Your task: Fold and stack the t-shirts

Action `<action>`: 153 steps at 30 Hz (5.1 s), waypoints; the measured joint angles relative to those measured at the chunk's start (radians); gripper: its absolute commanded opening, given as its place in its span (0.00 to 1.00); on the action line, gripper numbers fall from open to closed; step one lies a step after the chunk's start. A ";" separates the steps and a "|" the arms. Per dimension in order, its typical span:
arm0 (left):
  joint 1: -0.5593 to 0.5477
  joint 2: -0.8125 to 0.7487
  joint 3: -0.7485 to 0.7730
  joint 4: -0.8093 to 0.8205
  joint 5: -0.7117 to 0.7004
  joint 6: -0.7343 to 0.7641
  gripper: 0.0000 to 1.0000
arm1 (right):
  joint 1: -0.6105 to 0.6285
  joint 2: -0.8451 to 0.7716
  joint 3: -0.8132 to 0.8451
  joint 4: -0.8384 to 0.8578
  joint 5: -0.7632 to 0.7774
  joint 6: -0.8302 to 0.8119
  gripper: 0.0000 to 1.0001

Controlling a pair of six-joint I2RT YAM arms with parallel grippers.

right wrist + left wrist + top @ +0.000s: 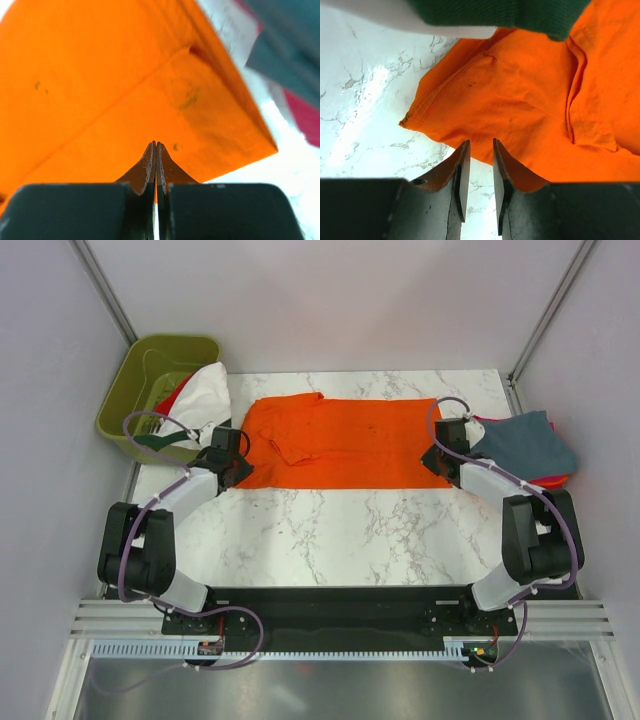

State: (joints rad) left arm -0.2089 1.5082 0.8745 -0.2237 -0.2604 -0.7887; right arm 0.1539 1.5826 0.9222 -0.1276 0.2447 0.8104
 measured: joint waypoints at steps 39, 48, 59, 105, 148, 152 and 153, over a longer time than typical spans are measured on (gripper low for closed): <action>0.135 -0.284 -0.402 0.170 0.102 -0.038 0.50 | -0.045 -0.356 -0.400 0.027 -0.003 0.043 0.33; 0.135 -0.285 -0.501 0.327 0.139 -0.142 0.50 | -0.047 -0.402 -0.552 0.203 -0.006 0.172 0.40; 0.135 -0.264 -0.536 0.439 0.140 -0.193 0.50 | -0.047 -0.243 -0.550 0.399 0.027 0.246 0.37; 0.135 -0.107 -0.472 0.504 -0.029 -0.399 0.16 | -0.047 -0.307 -0.529 0.386 0.050 0.258 0.00; 0.140 -0.706 -0.628 -0.062 0.089 -0.378 0.02 | -0.128 -0.808 -0.608 -0.197 -0.013 0.259 0.00; 0.140 -0.695 -0.590 -0.072 0.088 -0.378 0.02 | -0.129 -0.758 -0.582 -0.198 -0.010 0.259 0.00; 0.140 -0.685 -0.566 -0.078 0.088 -0.378 0.02 | -0.129 -0.734 -0.559 -0.202 -0.009 0.259 0.00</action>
State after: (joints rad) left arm -0.0685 0.8230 0.3080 -0.3016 -0.1722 -1.1667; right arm 0.0250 0.8486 0.3630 -0.3298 0.2356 1.0691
